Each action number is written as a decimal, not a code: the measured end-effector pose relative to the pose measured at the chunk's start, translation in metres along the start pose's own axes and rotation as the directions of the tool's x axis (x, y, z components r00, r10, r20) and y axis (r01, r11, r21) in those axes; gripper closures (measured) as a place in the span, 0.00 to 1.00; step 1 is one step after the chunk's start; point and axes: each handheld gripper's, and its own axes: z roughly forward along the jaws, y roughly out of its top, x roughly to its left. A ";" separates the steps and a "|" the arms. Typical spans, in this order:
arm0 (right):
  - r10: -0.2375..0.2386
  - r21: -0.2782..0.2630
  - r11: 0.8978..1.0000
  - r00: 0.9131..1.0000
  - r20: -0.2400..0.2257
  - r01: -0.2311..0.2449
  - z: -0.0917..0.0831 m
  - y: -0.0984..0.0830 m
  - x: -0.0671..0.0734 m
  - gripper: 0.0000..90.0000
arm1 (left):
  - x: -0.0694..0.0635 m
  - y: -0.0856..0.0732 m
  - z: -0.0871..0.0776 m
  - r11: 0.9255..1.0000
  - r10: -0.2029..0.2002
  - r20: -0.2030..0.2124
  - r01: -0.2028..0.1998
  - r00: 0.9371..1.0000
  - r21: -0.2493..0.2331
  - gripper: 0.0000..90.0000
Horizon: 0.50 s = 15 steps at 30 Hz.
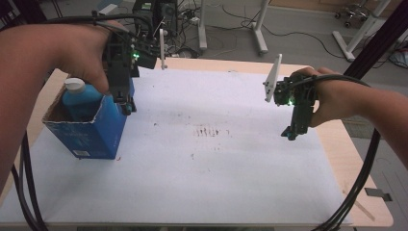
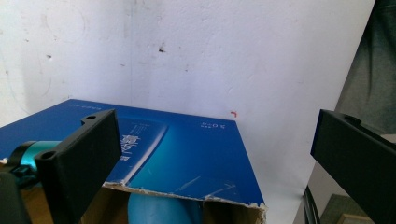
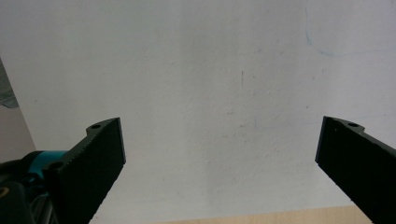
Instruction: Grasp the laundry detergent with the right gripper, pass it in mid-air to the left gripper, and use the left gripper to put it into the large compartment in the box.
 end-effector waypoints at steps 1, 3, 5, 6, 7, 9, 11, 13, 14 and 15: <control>0.001 -0.008 1.000 1.000 0.003 -0.001 -0.002 0.002 0.001 0.01 | -0.001 0.000 0.000 1.000 -0.001 -0.005 0.001 1.000 -0.005 0.02; 0.005 -0.019 1.000 1.000 0.007 -0.005 -0.006 0.005 0.003 0.01 | -0.003 0.000 -0.002 1.000 0.011 -0.011 -0.011 1.000 0.002 0.02; 0.006 -0.027 1.000 1.000 0.006 -0.006 -0.008 0.007 0.004 0.01 | -0.004 -0.001 -0.002 1.000 0.011 -0.016 -0.012 1.000 -0.005 0.02; 0.012 -0.027 1.000 1.000 0.007 -0.012 -0.009 0.008 0.005 0.01 | -0.004 -0.002 -0.003 1.000 0.014 -0.016 -0.014 1.000 -0.004 0.02; 0.016 -0.025 1.000 1.000 0.006 -0.015 -0.010 0.009 0.006 0.01 | -0.004 -0.002 -0.003 1.000 0.011 -0.019 -0.011 1.000 -0.006 0.02; 0.014 -0.020 1.000 1.000 0.014 -0.013 -0.011 0.010 0.006 0.01 | -0.003 -0.003 -0.004 1.000 0.009 -0.018 -0.009 1.000 -0.008 0.02; 0.021 -0.021 1.000 1.000 0.018 -0.021 -0.013 0.010 0.005 0.01 | -0.002 -0.003 -0.004 1.000 0.008 -0.026 -0.008 1.000 -0.013 0.02; 0.022 -0.028 0.999 1.000 0.021 -0.022 -0.015 0.010 0.004 0.01 | -0.001 -0.003 -0.004 1.000 0.006 -0.025 -0.007 1.000 -0.018 0.02; 0.021 -0.031 0.999 1.000 0.023 -0.020 -0.016 0.010 0.004 0.01 | -0.001 -0.002 -0.004 1.000 0.008 -0.026 -0.009 1.000 -0.015 0.02; 0.026 -0.032 0.999 0.999 0.024 -0.025 -0.018 0.010 0.004 0.01 | 0.000 -0.001 -0.003 1.000 0.009 -0.028 -0.009 1.000 -0.019 0.02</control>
